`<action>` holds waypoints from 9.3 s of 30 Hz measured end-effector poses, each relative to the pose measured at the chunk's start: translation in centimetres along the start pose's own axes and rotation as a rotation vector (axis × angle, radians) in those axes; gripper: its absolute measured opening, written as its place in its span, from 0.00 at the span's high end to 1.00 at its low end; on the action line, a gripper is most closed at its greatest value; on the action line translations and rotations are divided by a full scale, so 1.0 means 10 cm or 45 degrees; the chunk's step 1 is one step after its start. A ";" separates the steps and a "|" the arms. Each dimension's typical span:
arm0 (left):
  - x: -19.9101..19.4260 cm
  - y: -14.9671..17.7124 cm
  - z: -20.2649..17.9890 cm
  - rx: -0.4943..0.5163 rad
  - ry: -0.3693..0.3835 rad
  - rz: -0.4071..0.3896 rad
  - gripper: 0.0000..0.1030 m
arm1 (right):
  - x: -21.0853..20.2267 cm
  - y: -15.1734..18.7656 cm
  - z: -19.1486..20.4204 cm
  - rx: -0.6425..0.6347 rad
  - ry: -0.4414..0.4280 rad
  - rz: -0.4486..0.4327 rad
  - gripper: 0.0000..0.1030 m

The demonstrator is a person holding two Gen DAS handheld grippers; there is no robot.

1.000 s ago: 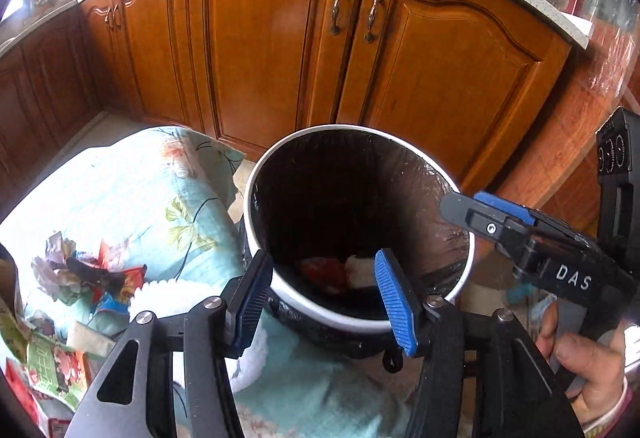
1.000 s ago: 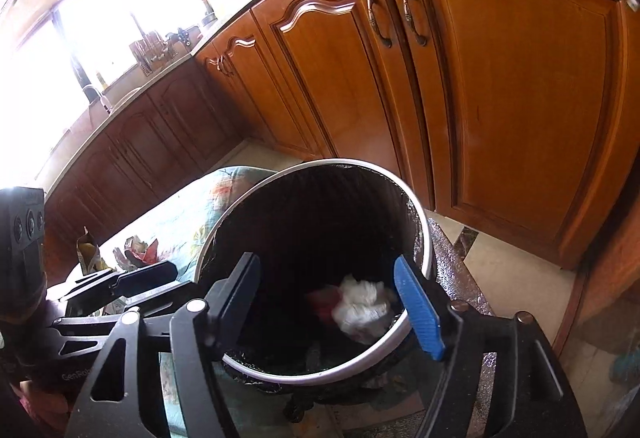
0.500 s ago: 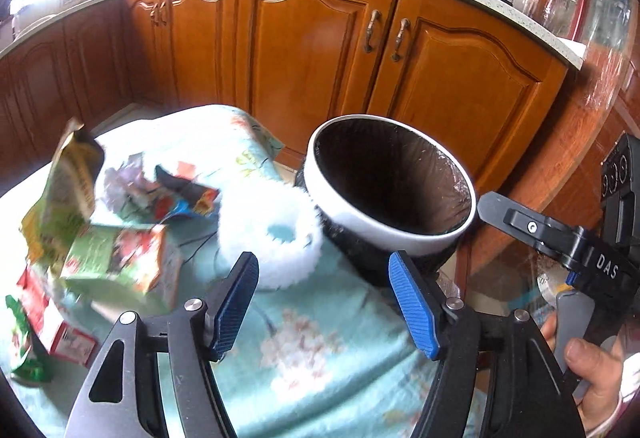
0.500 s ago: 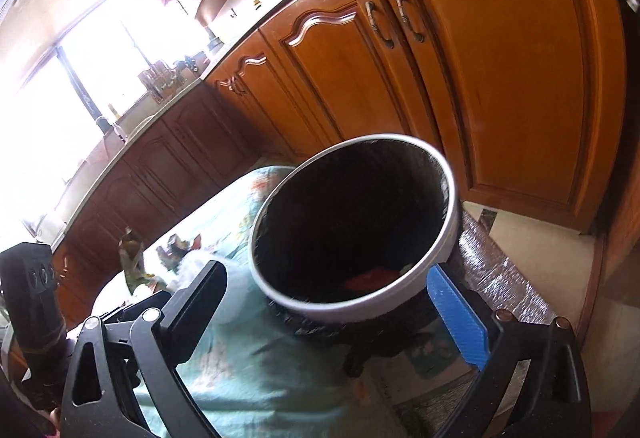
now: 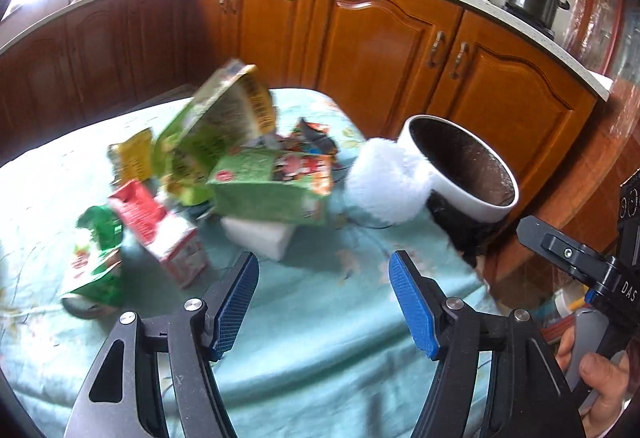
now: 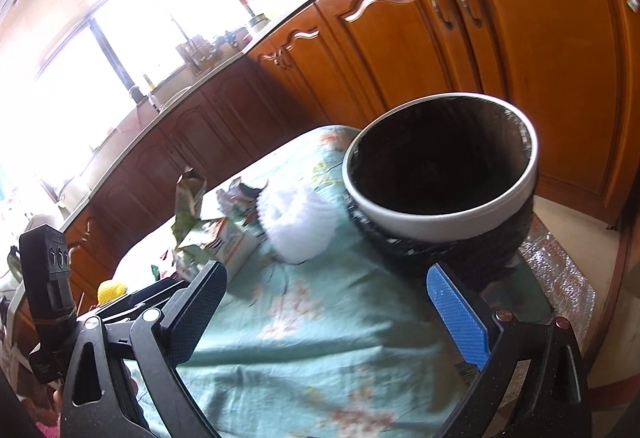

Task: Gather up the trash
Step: 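Move both open tools back over the trash on the table, then grasp the white foam net with the right tool while the left tool grasps the red milk carton, then carry the net and carton over the bin and open both tools, then move both open tools back to the table toward the crushed green can, then grasp the crushed green can with the left tool while the right tool grasps the green spout pouch, then carry the can and pouch over the bin and open both tools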

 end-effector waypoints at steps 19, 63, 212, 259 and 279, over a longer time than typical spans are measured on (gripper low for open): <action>-0.60 0.37 0.82 -0.142 -0.247 -0.032 0.35 | 0.42 0.18 0.60 -0.248 0.050 0.030 0.02; 0.18 0.25 0.79 -0.194 -0.178 0.059 0.32 | 0.64 -0.02 0.59 -0.238 0.003 0.054 0.80; -0.34 0.47 1.91 -0.550 -0.100 -0.014 0.33 | 0.84 0.32 1.09 -0.409 -0.121 0.119 0.15; -0.20 0.10 1.02 -0.149 0.046 0.012 0.59 | 0.30 0.33 0.98 -0.301 -0.196 0.134 0.96; 0.21 -0.42 0.10 0.089 0.203 -0.007 0.59 | -0.32 -0.23 0.08 -0.120 -0.001 -0.100 0.96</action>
Point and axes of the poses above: each gripper's, at about its wrist camera, not at the fingertips, and x roughly the way its jaws point, z to its left, y to its underside, the point moved 1 cm from there along x, roughly the way its jaws point, and after that the axes turned 13 degrees about x, right-handed, at the moved point
